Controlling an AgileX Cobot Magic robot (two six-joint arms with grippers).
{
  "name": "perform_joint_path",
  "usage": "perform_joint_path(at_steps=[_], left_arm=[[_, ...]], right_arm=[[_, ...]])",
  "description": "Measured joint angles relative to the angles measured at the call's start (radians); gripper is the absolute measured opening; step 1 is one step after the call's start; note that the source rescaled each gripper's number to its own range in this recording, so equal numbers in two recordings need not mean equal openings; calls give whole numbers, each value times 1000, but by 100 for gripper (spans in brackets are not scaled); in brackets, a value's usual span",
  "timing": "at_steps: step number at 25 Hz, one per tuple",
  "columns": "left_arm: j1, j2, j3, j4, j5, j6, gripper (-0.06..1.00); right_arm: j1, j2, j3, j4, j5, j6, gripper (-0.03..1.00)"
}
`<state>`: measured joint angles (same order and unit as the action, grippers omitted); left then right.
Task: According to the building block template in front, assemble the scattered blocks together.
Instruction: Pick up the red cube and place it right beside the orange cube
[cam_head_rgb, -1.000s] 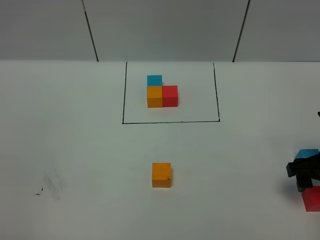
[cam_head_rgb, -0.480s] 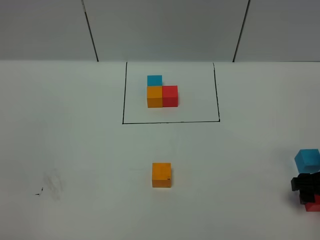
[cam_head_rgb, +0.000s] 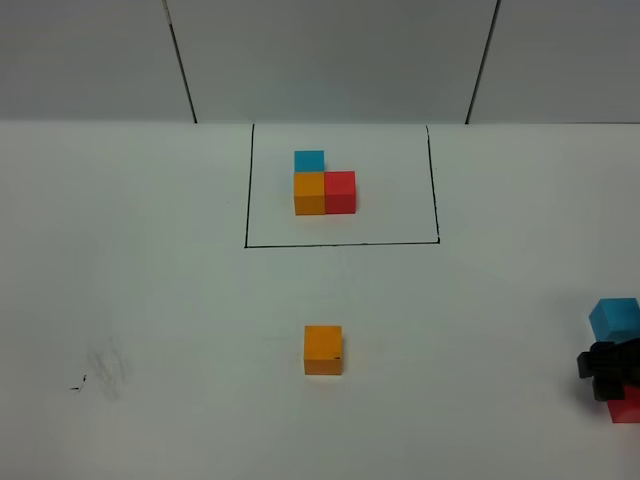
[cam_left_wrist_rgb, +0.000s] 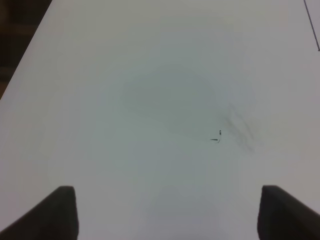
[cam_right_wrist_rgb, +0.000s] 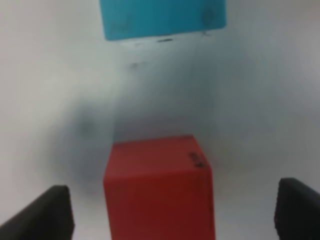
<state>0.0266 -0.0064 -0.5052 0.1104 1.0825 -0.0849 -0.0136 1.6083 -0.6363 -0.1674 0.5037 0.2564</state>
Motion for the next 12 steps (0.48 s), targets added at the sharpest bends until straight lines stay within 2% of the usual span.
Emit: perform_joint_path(at_steps=[8, 10, 12], left_arm=[[0, 0, 1, 0, 0, 0, 60], [0, 0, 1, 0, 0, 0, 60], [0, 0, 1, 0, 0, 0, 60]], right_arm=[[0, 49, 0, 1, -30, 0, 66], [0, 54, 0, 1, -30, 0, 61], [0, 54, 0, 1, -30, 0, 47]])
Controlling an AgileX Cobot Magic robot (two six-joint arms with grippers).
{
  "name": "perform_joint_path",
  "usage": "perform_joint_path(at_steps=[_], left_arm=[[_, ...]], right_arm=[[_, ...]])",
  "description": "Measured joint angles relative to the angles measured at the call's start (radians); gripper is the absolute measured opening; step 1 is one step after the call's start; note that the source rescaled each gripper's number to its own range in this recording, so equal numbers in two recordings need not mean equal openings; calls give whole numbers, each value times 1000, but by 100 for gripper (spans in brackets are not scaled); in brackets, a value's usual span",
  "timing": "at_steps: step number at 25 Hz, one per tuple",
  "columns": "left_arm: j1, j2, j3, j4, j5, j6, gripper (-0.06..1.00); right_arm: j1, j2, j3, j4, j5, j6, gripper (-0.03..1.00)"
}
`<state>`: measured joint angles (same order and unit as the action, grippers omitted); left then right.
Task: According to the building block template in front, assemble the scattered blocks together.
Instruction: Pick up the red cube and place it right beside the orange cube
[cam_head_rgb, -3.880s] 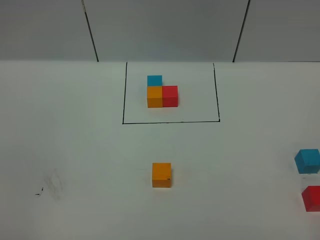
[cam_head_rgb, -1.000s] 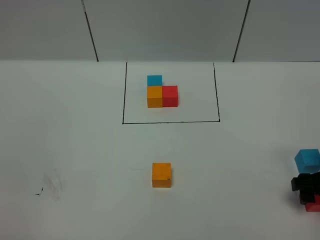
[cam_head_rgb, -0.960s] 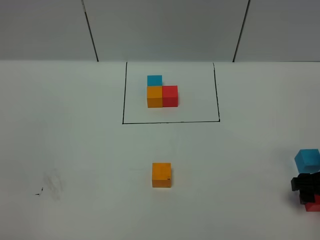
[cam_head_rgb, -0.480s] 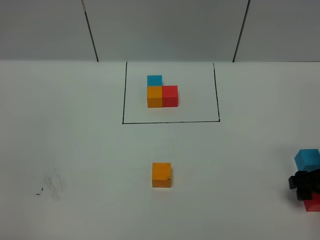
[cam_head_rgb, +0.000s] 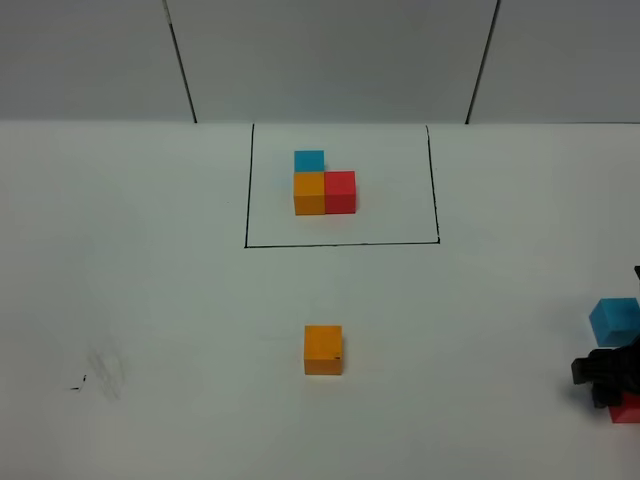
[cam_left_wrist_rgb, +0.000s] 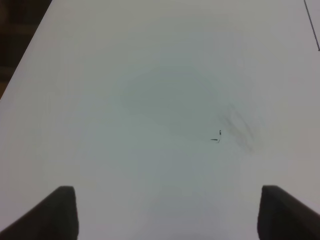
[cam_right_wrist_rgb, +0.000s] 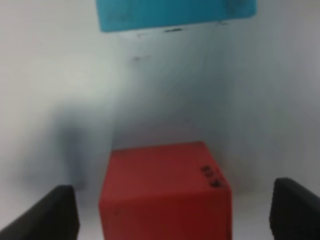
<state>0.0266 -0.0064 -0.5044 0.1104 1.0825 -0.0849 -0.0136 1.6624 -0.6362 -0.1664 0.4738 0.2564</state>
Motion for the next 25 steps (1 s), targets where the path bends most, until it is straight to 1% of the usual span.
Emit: perform_joint_path(at_steps=[2, 3, 4, 7, 9, 10, 12, 14, 16, 20, 21, 23, 25], left_arm=[[0, 0, 0, 0, 0, 0, 60], [0, 0, 0, 0, 0, 0, 60], [0, 0, 0, 0, 0, 0, 60], [0, 0, 0, 0, 0, 0, 60], [0, 0, 0, 0, 0, 0, 60], [0, 0, 0, 0, 0, 0, 60], [0, 0, 0, 0, 0, 0, 60], [0, 0, 0, 0, 0, 0, 60], [0, 0, 0, 0, 0, 0, 60], [0, 0, 0, 0, 0, 0, 60], [0, 0, 0, 0, 0, 0, 60], [0, 0, 0, 0, 0, 0, 60], [0, 0, 0, 0, 0, 0, 60]], right_arm=[[0, 0, 0, 0, 0, 0, 23], [0, 0, 0, 0, 0, 0, 6], [0, 0, 0, 0, 2, 0, 0], [0, -1, 0, -6, 9, 0, 1], [4, -14, 1, -10, 35, -15, 1], [13, -30, 1, -11, 57, -27, 1], [61, -94, 1, -8, 77, -73, 1], [125, -160, -11, 14, 95, -149, 1], [192, -200, -37, 52, 114, -256, 0], [290, -163, -115, 121, 173, -496, 0], [309, -145, -140, 135, 185, -539, 0], [353, -98, -198, 152, 212, -605, 0], [388, -52, -253, 153, 236, -628, 0]])
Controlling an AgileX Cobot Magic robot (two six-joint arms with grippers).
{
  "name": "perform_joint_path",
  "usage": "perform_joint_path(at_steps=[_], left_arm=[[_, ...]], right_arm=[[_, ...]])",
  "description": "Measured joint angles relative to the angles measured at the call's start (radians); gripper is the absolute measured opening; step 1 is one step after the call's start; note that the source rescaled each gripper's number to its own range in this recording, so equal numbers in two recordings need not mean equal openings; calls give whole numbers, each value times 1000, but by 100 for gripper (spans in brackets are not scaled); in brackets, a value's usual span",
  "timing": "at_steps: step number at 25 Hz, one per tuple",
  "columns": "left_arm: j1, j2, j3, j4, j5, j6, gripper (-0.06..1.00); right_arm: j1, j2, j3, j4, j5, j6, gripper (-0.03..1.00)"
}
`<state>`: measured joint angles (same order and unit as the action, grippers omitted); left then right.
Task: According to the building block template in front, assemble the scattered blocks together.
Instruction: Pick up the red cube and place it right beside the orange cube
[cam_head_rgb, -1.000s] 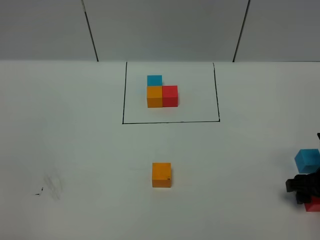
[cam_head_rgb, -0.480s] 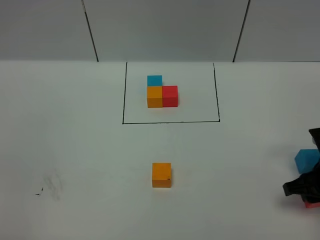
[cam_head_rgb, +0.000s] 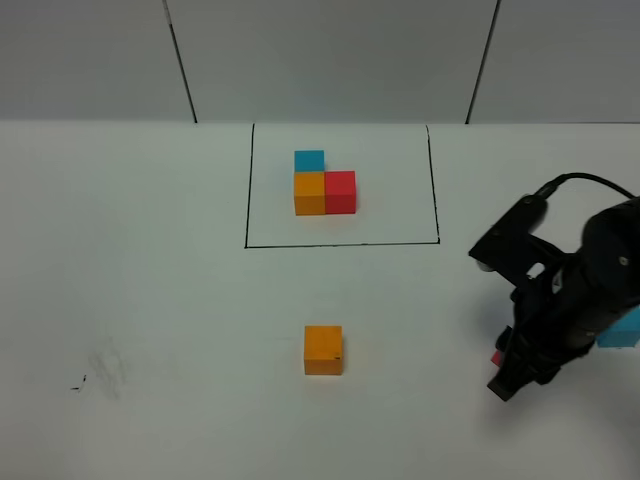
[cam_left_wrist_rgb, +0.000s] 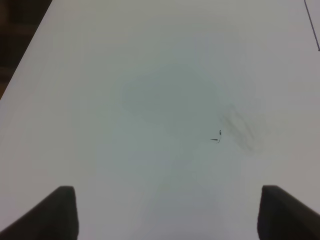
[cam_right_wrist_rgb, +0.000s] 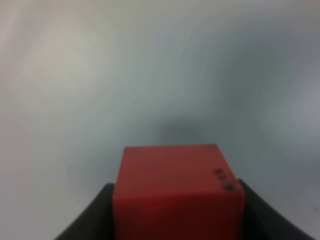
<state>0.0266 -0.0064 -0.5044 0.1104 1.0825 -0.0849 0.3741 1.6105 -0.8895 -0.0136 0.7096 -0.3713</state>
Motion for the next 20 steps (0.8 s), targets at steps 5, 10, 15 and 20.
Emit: perform_joint_path(at_steps=[5, 10, 15, 20], left_arm=[[0, 0, 0, 0, 0, 0, 60], [0, 0, 0, 0, 0, 0, 60], [0, 0, 0, 0, 0, 0, 60], [0, 0, 0, 0, 0, -1, 60]], right_arm=[[67, 132, -144, -14, 62, -63, 0], [122, 228, -238, -18, 69, -136, 0], [173, 302, -319, -18, 72, -213, 0], [209, 351, -392, -18, 91, -259, 0]])
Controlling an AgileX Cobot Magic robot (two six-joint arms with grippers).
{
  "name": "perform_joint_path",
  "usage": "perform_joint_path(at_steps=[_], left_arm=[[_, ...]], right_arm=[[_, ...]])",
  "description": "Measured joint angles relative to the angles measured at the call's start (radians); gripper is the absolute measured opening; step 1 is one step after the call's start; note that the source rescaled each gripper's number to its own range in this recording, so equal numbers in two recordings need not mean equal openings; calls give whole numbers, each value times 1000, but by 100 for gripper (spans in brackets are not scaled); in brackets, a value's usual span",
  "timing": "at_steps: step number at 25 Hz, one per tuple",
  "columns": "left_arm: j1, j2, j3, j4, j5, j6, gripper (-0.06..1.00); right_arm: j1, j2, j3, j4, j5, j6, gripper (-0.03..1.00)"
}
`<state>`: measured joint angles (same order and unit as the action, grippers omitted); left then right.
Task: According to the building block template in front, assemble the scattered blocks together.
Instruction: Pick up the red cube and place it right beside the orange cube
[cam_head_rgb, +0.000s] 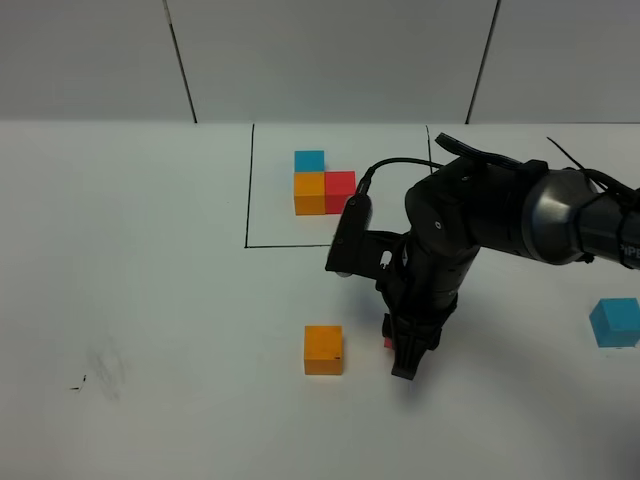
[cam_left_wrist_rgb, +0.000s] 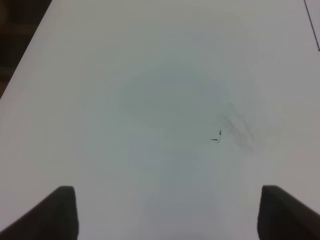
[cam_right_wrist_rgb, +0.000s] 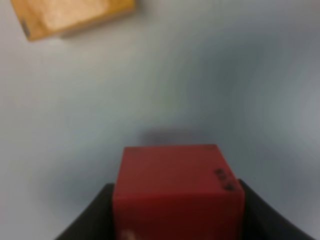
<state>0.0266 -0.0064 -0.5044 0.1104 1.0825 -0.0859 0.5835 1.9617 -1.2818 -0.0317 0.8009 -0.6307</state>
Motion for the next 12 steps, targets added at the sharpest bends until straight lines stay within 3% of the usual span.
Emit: perform_joint_path(at_steps=[12], left_arm=[[0, 0, 0, 0, 0, 0, 60]], right_arm=[[51, 15, -24, 21, -9, -100, 0]])
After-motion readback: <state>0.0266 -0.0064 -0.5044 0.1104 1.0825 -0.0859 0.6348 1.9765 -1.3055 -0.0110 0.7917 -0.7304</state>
